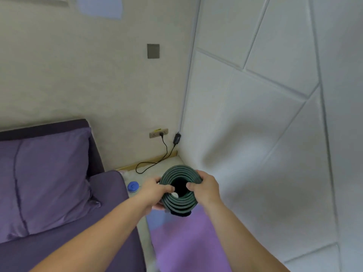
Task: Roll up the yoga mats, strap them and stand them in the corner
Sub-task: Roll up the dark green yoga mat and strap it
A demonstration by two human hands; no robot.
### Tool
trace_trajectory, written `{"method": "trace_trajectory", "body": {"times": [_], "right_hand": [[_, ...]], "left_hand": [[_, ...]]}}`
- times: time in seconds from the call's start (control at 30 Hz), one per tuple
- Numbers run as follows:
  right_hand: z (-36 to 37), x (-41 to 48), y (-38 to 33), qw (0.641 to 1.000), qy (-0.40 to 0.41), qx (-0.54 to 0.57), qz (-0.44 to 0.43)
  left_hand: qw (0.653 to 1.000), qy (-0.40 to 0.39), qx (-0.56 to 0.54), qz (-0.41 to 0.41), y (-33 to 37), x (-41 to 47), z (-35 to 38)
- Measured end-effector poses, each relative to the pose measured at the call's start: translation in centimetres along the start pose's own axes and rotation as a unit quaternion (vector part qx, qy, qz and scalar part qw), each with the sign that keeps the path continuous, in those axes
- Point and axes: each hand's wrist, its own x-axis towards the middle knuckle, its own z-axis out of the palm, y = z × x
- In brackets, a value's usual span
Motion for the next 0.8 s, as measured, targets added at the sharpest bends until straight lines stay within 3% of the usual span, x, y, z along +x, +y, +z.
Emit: {"method": "trace_trajectory", "body": {"times": [0.17,0.53,0.8], "right_hand": [[3.1,10.8,-3.0,0.999,-0.033,-0.012,0.015],[5.9,29.6,-7.7,0.999,-0.013,-0.021,0.037],[7.1,46.3,-5.5,0.995,-0.039,-0.08,0.04]], "left_hand": [[0.998,0.03,-0.056,0.004,3.7,9.1,-3.0],[0.993,0.022,-0.112,-0.021,13.5,26.5,-5.9],[0.985,0.037,-0.156,-0.071,16.4,43.0,-4.2]]}}
